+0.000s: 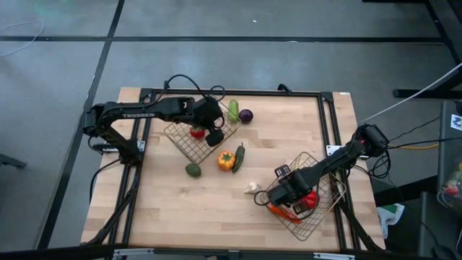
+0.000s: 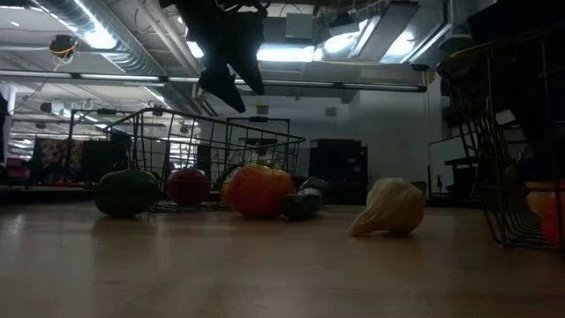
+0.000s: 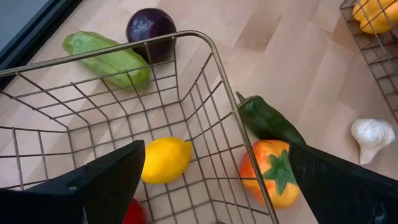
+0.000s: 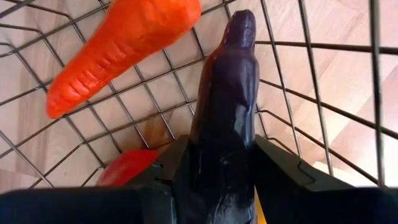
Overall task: Sort produce into baskets
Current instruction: Put the eggplant into the bottom basket, then put the avocado into the top basket
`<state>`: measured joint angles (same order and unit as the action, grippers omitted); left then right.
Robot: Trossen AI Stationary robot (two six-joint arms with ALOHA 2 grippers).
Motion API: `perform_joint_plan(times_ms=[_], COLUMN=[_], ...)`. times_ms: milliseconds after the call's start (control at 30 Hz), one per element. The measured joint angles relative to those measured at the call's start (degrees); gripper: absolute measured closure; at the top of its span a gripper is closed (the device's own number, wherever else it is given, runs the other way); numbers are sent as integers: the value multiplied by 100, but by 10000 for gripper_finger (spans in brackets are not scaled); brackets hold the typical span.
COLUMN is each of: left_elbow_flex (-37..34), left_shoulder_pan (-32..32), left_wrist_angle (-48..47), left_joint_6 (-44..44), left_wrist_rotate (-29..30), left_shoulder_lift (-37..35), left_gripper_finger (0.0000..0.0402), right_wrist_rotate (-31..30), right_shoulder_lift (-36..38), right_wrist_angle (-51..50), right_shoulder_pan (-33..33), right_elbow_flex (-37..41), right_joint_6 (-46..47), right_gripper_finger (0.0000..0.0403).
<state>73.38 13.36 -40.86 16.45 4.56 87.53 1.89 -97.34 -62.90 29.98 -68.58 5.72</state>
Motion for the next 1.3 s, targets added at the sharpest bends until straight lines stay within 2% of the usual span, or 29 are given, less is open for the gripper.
perform_joint_plan(times_ms=[433, 733, 867, 1167, 1300], left_elbow_flex=[0, 0, 0, 0, 139], left_shoulder_pan=[-250, -701, -899, -1462, -1792], left_wrist_angle=[-27, -51, -51, -133, -836], left_joint_6=[-76, -51, 124, 465, 796], left_wrist_rotate=[19, 18, 17, 13, 14], left_shoulder_lift=[2, 2, 2, 2, -5], left_gripper_finger=[9, 9, 9, 9, 9], right_wrist_rotate=[2, 2, 2, 2, 2], right_shoulder_lift=[0, 0, 0, 0, 0], right_wrist_angle=[3, 0, -4, -8, -13], right_shoulder_pan=[0, 0, 0, 0, 0], right_elbow_flex=[-2, -1, 0, 0, -2], right_joint_6=[-2, 157, 160, 170, 170], right_gripper_finger=[258, 159, 130, 115, 116])
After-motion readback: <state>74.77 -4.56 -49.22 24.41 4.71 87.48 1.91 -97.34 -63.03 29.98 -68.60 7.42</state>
